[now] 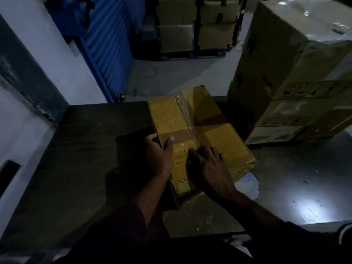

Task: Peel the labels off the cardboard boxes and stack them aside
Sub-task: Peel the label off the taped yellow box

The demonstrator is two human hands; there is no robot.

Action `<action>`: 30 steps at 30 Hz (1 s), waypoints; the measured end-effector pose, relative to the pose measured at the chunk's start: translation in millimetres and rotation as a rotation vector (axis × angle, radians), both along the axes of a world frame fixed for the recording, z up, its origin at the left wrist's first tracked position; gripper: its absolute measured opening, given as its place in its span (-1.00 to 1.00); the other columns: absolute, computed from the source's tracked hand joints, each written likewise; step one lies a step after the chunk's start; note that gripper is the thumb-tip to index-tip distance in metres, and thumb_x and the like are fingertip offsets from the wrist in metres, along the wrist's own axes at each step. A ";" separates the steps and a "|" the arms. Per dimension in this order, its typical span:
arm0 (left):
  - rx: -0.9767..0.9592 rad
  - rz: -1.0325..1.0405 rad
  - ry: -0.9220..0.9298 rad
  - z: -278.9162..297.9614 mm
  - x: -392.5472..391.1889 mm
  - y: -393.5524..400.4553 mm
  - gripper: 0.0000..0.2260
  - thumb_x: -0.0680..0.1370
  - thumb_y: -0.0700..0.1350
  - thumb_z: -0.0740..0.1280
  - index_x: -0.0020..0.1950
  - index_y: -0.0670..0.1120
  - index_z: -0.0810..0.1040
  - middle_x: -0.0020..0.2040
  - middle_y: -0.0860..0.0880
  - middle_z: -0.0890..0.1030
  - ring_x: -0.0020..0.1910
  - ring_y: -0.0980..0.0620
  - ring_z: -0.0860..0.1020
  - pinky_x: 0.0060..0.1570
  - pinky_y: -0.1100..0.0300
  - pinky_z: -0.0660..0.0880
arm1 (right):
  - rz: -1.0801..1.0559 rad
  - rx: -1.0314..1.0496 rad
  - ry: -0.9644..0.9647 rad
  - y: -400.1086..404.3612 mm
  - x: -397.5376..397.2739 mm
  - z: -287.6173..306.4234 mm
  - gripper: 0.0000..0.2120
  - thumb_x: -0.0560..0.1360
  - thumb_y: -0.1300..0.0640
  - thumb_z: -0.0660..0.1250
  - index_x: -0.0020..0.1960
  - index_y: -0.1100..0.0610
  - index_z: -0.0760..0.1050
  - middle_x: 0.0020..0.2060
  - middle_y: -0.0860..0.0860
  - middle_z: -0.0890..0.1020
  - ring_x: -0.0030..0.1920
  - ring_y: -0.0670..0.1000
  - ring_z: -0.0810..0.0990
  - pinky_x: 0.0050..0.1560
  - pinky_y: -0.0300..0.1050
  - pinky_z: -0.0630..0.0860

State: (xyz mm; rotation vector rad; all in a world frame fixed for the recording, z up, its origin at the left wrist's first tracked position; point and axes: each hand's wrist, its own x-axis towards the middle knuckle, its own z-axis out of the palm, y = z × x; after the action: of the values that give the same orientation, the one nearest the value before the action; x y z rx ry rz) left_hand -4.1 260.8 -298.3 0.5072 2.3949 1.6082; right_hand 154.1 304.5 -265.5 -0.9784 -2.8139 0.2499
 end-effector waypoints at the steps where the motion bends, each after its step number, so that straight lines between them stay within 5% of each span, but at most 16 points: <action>1: -0.003 0.003 0.007 1.1 0.7 -0.3 -0.52 0.51 0.11 0.43 0.31 -0.06 0.36 0.09 -0.07 0.58 -0.02 -0.03 0.57 -0.13 0.16 0.41 | -0.028 0.000 -0.018 0.3 -4.9 1.8 -0.61 0.57 -0.13 0.12 0.35 -0.03 0.34 0.14 0.04 0.43 0.14 0.11 0.37 0.07 0.04 0.31; 7: -0.005 0.011 0.014 1.6 1.4 -0.6 -0.53 0.51 0.12 0.43 0.29 -0.04 0.37 -0.02 -0.01 0.57 -0.10 0.03 0.57 -0.24 0.21 0.41 | 0.153 0.041 -0.093 2.6 -4.5 6.2 -0.53 0.53 -0.16 0.12 0.42 -0.13 0.30 0.15 0.05 0.45 0.14 0.15 0.43 0.05 0.09 0.36; 12: -0.009 0.026 0.019 2.4 1.1 0.4 -0.54 0.51 0.08 0.45 0.29 -0.07 0.38 -0.07 0.02 0.54 -0.15 0.05 0.53 -0.30 0.28 0.32 | -0.045 -0.020 -0.064 4.1 -7.7 9.6 -0.56 0.54 -0.16 0.20 0.39 -0.13 0.31 0.17 0.07 0.44 0.19 0.16 0.40 0.13 0.09 0.33; 16: -0.013 0.028 0.028 2.2 2.3 -0.8 -0.54 0.51 0.09 0.44 0.28 -0.07 0.39 -0.13 0.05 0.51 -0.19 0.07 0.51 -0.31 0.24 0.33 | 0.114 0.036 -0.101 0.2 -0.7 3.4 -0.53 0.54 -0.20 0.11 0.43 -0.17 0.25 0.19 0.04 0.43 0.21 0.13 0.39 0.13 0.10 0.34; 19: -0.010 0.015 0.014 2.0 1.1 -0.2 -0.54 0.50 0.11 0.44 0.28 -0.05 0.37 -0.04 -0.01 0.57 -0.12 0.03 0.56 -0.25 0.22 0.37 | -0.038 -0.005 -0.066 12.4 -1.2 9.1 -0.60 0.57 -0.23 0.09 0.37 -0.19 0.31 0.19 0.04 0.44 0.22 0.13 0.38 0.18 0.11 0.31; 24: -0.008 0.008 0.004 -0.3 0.8 -0.5 -0.55 0.50 0.13 0.43 0.27 0.01 0.36 0.01 -0.03 0.61 -0.07 0.01 0.60 -0.20 0.17 0.44 | 0.124 0.033 -0.084 -3.1 0.3 4.2 -0.59 0.59 -0.21 0.07 0.43 -0.21 0.25 0.15 0.03 0.42 0.19 0.11 0.37 0.15 0.10 0.32; 27: 0.004 0.022 0.004 2.1 1.6 0.2 -0.55 0.51 0.10 0.44 0.28 -0.03 0.38 -0.03 0.01 0.58 -0.11 0.06 0.57 -0.21 0.21 0.42 | -0.069 -0.020 -0.064 8.6 -4.2 8.9 -0.59 0.58 -0.22 0.05 0.40 -0.19 0.27 0.17 0.06 0.43 0.21 0.13 0.35 0.17 0.13 0.31; 30: -0.002 0.029 0.020 0.2 1.3 -1.1 -0.54 0.51 0.11 0.44 0.28 -0.05 0.39 -0.04 0.01 0.57 -0.11 0.03 0.56 -0.22 0.19 0.39 | 0.061 0.013 -0.106 -1.7 -7.1 4.1 -0.55 0.56 -0.23 0.04 0.43 -0.18 0.24 0.16 0.06 0.43 0.21 0.14 0.38 0.15 0.13 0.32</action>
State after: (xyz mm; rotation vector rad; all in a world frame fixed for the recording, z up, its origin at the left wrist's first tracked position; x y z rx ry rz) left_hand -2.7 259.7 -298.1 0.4929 2.4288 1.6206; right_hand 147.0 302.8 -261.5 -0.9304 -2.9406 0.1915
